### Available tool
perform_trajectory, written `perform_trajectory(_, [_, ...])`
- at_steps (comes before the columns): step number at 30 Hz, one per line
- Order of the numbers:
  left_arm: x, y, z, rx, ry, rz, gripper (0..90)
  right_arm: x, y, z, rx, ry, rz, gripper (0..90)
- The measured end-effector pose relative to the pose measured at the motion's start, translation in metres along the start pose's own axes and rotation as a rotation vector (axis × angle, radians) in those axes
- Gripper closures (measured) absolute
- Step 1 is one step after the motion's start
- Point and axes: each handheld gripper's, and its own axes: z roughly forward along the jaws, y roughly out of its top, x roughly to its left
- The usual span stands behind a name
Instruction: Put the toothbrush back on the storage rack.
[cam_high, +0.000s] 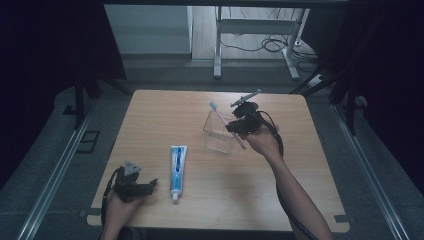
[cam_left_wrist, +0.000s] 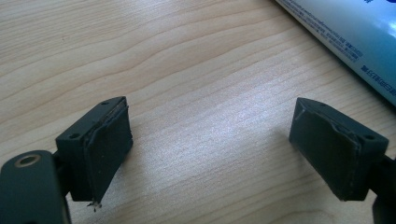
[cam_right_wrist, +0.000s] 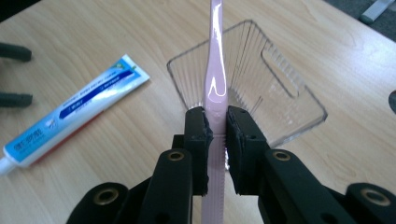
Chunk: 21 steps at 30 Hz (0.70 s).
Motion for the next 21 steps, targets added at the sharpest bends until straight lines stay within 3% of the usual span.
perform_trajectory(10, [-0.001, 0.000, 0.000, 0.000, -0.002, -0.004, 12.9, -0.005, 0.017, 0.013, -0.042, 0.007, 0.024, 78.1])
perform_trajectory(21, [-0.001, 0.000, 0.000, 0.000, -0.002, -0.002, 12.9, -0.010, 0.035, 0.026, -0.076, -0.017, 0.038, 78.0])
